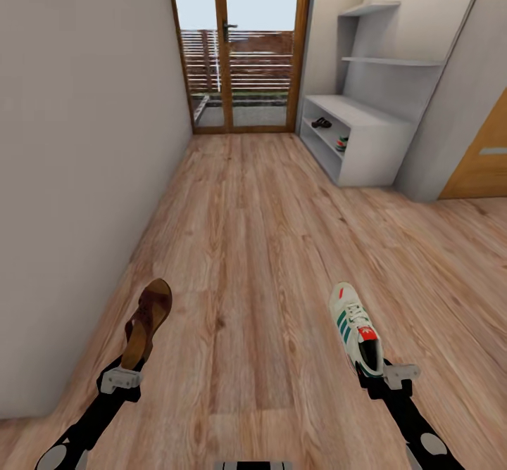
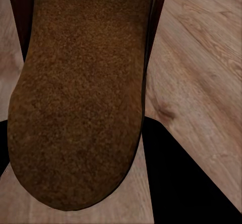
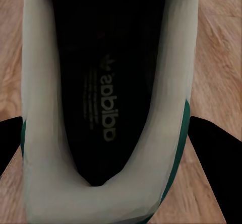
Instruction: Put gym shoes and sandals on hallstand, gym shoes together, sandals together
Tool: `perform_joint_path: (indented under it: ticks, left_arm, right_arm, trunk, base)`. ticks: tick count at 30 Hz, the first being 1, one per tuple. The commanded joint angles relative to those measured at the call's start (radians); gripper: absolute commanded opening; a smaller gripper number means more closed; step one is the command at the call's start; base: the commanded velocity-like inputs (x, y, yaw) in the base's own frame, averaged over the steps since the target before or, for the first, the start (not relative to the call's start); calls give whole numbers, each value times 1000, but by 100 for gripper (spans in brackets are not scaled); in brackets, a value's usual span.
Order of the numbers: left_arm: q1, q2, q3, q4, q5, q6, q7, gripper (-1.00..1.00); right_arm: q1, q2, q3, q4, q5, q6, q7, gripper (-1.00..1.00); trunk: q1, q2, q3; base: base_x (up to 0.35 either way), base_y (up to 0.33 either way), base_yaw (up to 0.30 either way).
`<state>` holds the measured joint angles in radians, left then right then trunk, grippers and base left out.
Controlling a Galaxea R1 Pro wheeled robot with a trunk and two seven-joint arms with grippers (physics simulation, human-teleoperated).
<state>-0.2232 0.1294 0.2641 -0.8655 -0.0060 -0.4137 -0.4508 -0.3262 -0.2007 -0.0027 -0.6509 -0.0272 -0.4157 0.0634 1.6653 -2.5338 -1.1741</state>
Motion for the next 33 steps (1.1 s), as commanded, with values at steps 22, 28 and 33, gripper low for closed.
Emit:
perform_joint_path:
  ticks: [22, 28, 33]
  left_arm:
    - [-24, -120, -19, -1, -52, 2, 5, -100]
    - [-52, -158, -27, 43, -129, -4, 84, -100]
    - [-54, -161, -27, 60, -135, -6, 95, -100]
  right_arm:
    - [-3, 74, 10, -10, 8, 1, -31, -100]
    - [-7, 97, 54, -30, 10, 46, -53, -100]
    - [-9, 131, 62, -77, 14, 123, -65, -100]
  trunk:
    - [0, 0, -1]
    - [0, 0, -1]
    - [0, 0, -1]
  base:
    - [324, 5, 0]
    - [325, 0, 0]
    - [325, 0, 0]
